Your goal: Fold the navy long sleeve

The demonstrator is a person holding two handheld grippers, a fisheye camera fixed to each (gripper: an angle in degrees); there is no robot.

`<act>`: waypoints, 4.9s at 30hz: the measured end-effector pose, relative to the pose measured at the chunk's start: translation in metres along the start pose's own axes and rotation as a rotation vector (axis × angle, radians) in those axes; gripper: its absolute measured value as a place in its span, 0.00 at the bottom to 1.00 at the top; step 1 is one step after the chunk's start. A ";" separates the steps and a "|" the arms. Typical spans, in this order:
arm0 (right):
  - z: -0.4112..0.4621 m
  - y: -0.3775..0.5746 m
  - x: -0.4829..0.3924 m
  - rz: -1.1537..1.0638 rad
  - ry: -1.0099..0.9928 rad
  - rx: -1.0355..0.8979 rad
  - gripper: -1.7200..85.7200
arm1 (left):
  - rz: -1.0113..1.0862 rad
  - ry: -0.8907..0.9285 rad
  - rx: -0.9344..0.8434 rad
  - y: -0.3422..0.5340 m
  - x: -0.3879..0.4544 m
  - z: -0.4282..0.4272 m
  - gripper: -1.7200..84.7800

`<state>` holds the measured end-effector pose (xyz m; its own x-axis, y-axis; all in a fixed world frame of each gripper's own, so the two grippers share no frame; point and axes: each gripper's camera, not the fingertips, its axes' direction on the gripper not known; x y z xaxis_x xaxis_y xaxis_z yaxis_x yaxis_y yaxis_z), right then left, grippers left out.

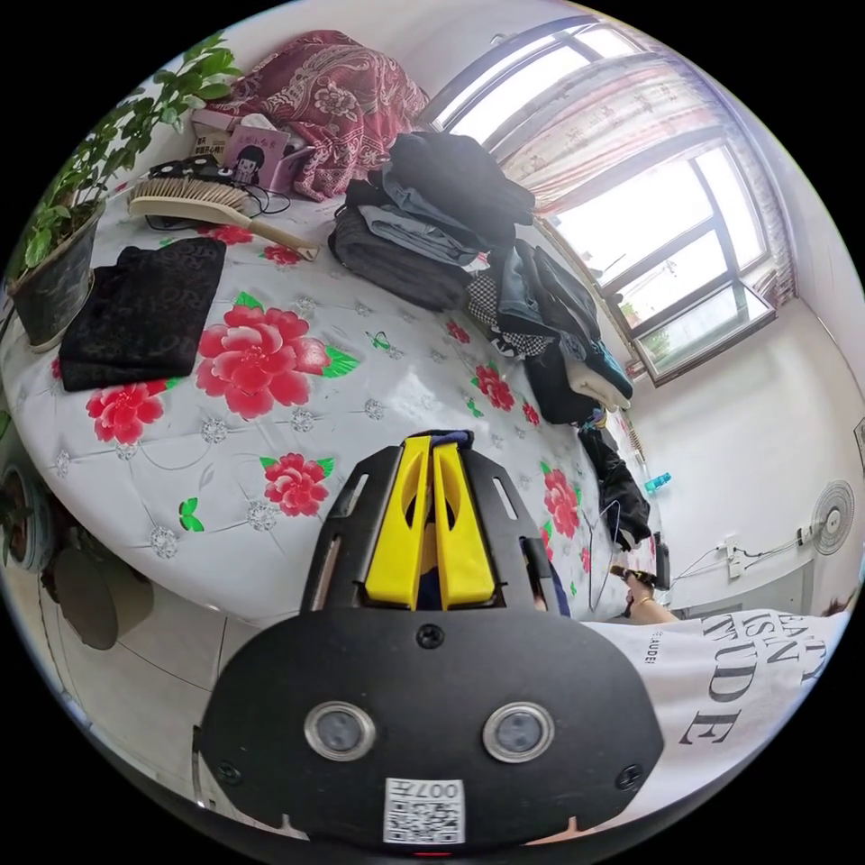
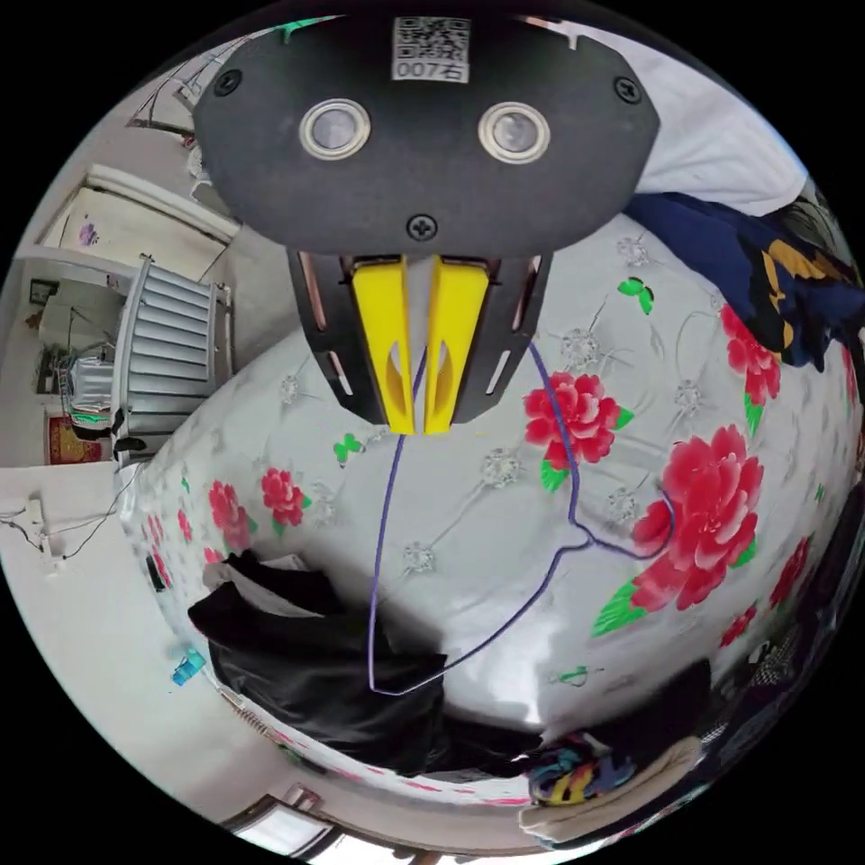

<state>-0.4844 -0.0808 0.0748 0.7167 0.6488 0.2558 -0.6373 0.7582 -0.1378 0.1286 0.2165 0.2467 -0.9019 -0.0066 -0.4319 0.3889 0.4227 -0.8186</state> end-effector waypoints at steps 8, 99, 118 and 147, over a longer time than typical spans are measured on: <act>-0.085 0.092 -0.174 -0.762 -0.637 0.207 0.12 | -0.004 0.020 -0.023 0.002 -0.004 0.010 0.01; -0.060 0.154 0.032 -0.609 -0.717 0.011 0.07 | -0.161 0.011 -0.204 0.087 -0.070 0.027 0.01; -0.147 0.168 0.081 -0.632 -0.769 0.010 0.02 | -0.120 0.295 -0.324 0.070 -0.099 -0.065 0.01; -0.332 0.090 0.109 -0.696 -1.082 0.655 0.02 | 0.419 0.406 -0.001 -0.105 0.035 -0.175 0.01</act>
<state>-0.3700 0.0792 -0.2272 0.5568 -0.4246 0.7139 -0.4803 0.5366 0.6938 0.0232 0.3304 0.3836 -0.6708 0.5094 -0.5391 0.7283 0.3149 -0.6086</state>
